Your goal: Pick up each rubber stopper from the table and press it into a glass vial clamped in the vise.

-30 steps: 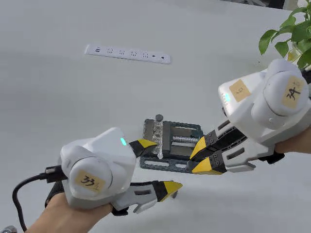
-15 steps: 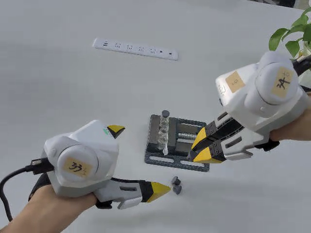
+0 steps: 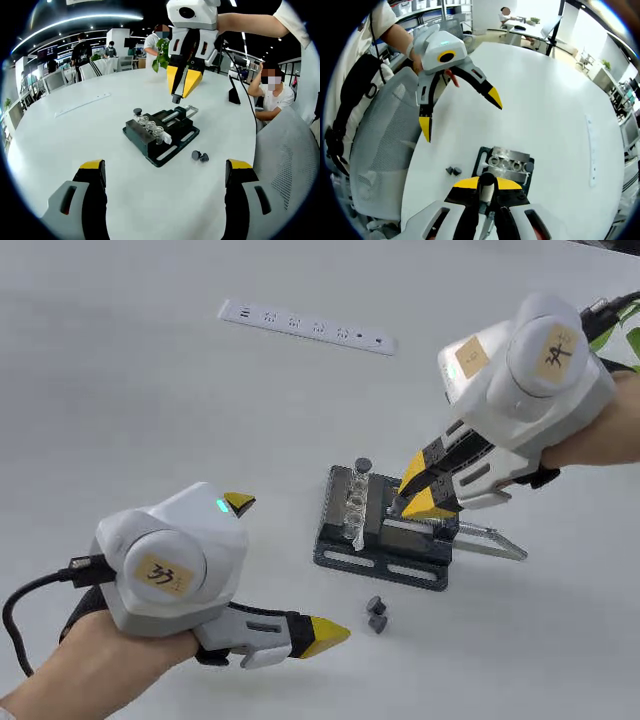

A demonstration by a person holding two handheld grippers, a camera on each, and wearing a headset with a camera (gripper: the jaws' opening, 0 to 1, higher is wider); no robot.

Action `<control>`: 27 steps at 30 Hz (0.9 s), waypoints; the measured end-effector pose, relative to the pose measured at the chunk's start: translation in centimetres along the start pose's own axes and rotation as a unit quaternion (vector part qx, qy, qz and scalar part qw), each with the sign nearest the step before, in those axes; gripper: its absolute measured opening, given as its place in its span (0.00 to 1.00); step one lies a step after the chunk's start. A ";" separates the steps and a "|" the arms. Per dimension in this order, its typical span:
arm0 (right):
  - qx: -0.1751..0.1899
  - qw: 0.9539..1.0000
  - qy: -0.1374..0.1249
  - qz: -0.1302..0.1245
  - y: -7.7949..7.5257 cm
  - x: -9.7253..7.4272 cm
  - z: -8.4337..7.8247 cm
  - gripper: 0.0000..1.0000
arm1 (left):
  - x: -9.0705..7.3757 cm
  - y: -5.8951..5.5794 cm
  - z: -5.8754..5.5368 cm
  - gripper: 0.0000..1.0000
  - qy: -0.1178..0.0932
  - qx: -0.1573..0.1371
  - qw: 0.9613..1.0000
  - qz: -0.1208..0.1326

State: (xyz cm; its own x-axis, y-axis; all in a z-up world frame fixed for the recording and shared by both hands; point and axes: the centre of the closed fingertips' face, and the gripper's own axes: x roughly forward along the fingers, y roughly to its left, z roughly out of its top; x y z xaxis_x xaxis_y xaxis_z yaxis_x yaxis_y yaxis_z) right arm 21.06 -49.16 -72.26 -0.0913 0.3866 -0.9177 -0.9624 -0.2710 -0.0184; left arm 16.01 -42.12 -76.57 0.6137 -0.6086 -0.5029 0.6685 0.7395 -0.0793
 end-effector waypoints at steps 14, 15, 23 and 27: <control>-0.105 0.993 0.047 0.018 -3.2 0.6 0.1 0.05 | 0.1 0.5 -0.2 0.96 0.003 -0.010 1.000 0.006; -0.113 0.992 0.051 0.020 -3.3 0.7 0.1 0.05 | 0.1 0.6 -0.2 0.96 0.003 -0.010 1.000 0.008; -0.164 0.984 0.058 0.031 -4.0 1.6 0.3 0.05 | 0.3 0.8 -0.4 0.99 0.005 -0.016 1.000 0.010; -0.173 0.983 0.052 0.038 -4.0 2.3 0.2 0.05 | 0.4 1.0 -0.7 0.99 0.010 -0.017 1.000 0.010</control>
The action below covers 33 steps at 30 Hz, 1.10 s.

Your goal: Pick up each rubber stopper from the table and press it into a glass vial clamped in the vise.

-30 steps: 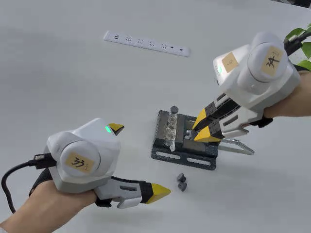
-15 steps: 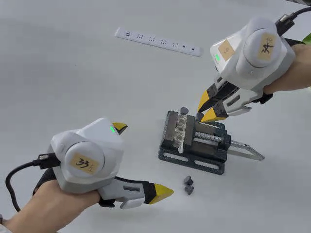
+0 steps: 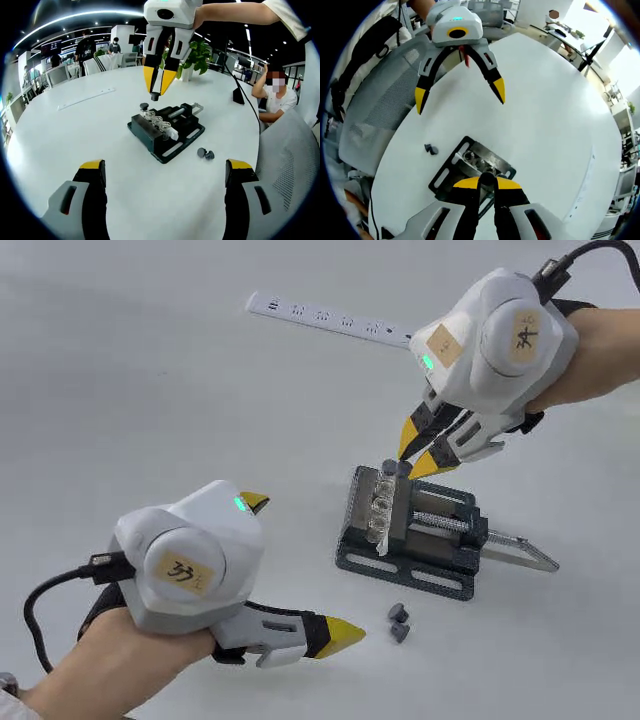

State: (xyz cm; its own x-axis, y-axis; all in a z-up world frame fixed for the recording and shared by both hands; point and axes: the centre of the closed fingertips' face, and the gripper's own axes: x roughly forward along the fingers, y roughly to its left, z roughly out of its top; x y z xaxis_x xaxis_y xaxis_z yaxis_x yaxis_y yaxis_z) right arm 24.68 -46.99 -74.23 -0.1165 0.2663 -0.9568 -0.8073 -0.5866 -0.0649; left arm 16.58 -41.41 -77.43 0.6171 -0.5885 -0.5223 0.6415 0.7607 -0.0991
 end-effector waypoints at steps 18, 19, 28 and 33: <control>-0.021 1.000 0.011 0.014 -0.4 1.9 0.0 0.05 | 0.0 0.4 -0.1 0.99 0.001 -0.005 1.000 0.003; -0.022 1.000 0.014 0.014 -0.5 2.1 -0.2 0.05 | 0.0 0.4 -0.2 0.99 0.000 -0.006 1.000 0.003; -0.024 0.999 0.027 0.016 -0.5 2.5 -0.6 0.05 | 0.1 0.3 -0.5 0.99 0.002 -0.013 1.000 0.001; -0.024 0.999 0.032 0.016 -0.7 2.5 -0.7 0.05 | 0.1 0.2 -0.6 0.98 0.002 -0.015 1.000 -0.001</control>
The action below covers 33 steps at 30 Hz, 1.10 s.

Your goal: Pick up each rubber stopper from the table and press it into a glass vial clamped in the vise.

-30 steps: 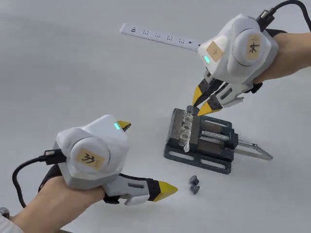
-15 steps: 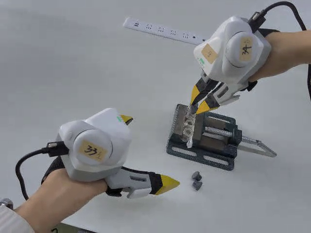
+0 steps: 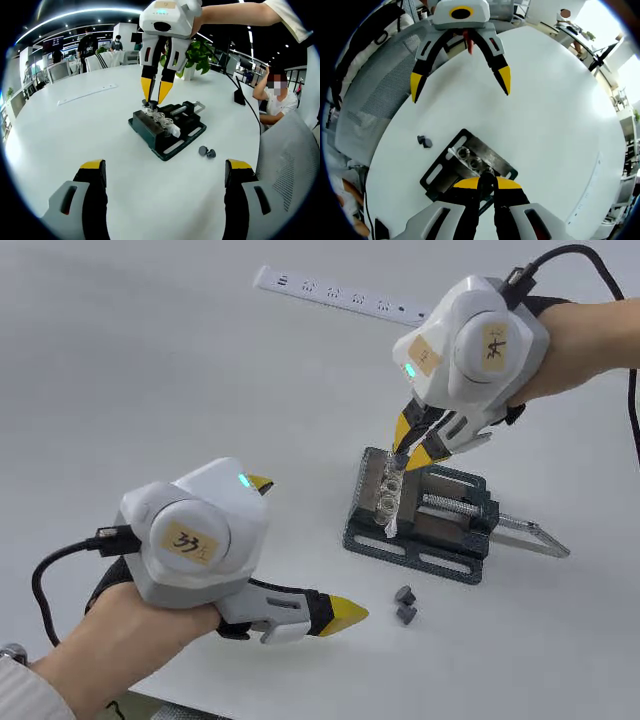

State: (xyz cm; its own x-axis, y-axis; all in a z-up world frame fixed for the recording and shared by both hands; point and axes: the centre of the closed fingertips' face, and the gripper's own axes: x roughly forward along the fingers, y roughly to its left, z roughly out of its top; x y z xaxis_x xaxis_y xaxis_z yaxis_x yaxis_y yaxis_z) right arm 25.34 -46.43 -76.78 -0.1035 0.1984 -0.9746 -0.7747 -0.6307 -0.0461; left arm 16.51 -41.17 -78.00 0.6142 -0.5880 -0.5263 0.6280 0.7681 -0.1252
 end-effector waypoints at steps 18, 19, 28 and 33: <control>0.002 1.000 0.004 0.003 -0.1 0.2 -0.1 0.05 | 0.1 -0.2 -0.4 0.98 0.003 -0.004 1.000 -0.004; 0.002 1.000 0.003 0.003 -0.1 0.2 0.0 0.05 | 0.1 -0.2 -0.4 0.98 0.003 -0.004 1.000 -0.005; -0.001 1.000 0.006 0.008 0.1 0.5 0.2 0.05 | 0.0 -0.2 -0.6 0.98 0.006 -0.006 1.000 -0.005; 0.003 1.000 0.003 0.005 -0.1 0.5 0.2 0.05 | 0.0 -0.3 -0.5 0.98 0.004 -0.007 1.000 -0.005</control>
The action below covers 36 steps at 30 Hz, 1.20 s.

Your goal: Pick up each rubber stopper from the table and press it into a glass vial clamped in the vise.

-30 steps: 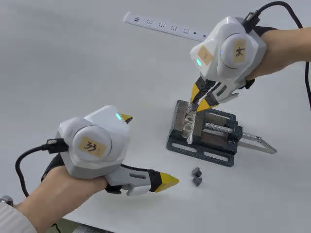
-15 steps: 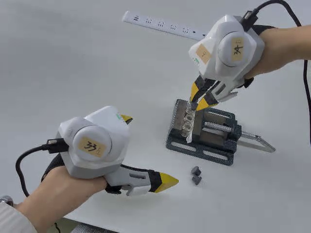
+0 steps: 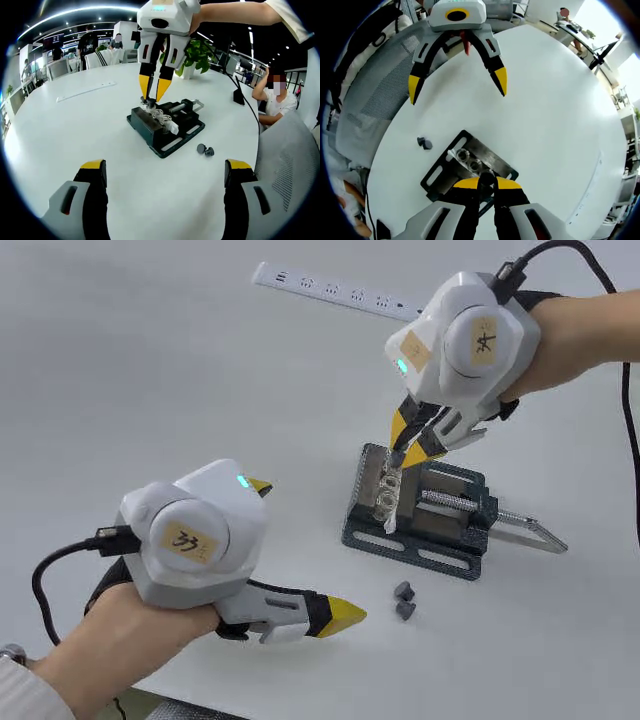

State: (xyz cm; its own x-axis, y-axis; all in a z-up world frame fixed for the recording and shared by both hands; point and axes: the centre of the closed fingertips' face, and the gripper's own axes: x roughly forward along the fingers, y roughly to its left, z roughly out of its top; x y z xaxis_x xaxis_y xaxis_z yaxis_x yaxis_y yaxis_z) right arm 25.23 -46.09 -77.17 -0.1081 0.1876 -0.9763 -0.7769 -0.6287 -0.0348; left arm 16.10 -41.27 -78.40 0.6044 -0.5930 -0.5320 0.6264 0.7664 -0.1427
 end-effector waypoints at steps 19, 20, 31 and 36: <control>0.051 0.999 0.001 -0.007 0.2 0.0 -0.2 0.04 | 0.2 0.0 0.2 0.97 -0.001 -0.003 1.000 -0.003; 0.058 0.998 0.000 -0.008 0.2 0.0 -0.1 0.04 | 0.3 0.0 0.2 0.97 -0.001 -0.002 1.000 -0.003; 0.090 0.996 0.009 0.007 -0.1 0.1 -0.1 0.04 | 0.4 0.0 0.3 0.97 -0.002 -0.003 1.000 -0.004; 0.095 0.995 0.010 0.003 -0.2 0.2 -0.1 0.04 | 0.4 -0.1 0.2 0.96 -0.001 -0.004 1.000 -0.005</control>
State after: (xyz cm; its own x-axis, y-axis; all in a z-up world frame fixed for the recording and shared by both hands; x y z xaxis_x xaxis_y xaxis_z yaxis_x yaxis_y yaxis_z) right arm 25.45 -46.01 -77.33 -0.1023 0.1678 -0.9805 -0.8800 -0.4749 0.0105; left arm 16.42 -41.61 -78.44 0.5995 -0.6011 -0.5285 0.6288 0.7622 -0.1538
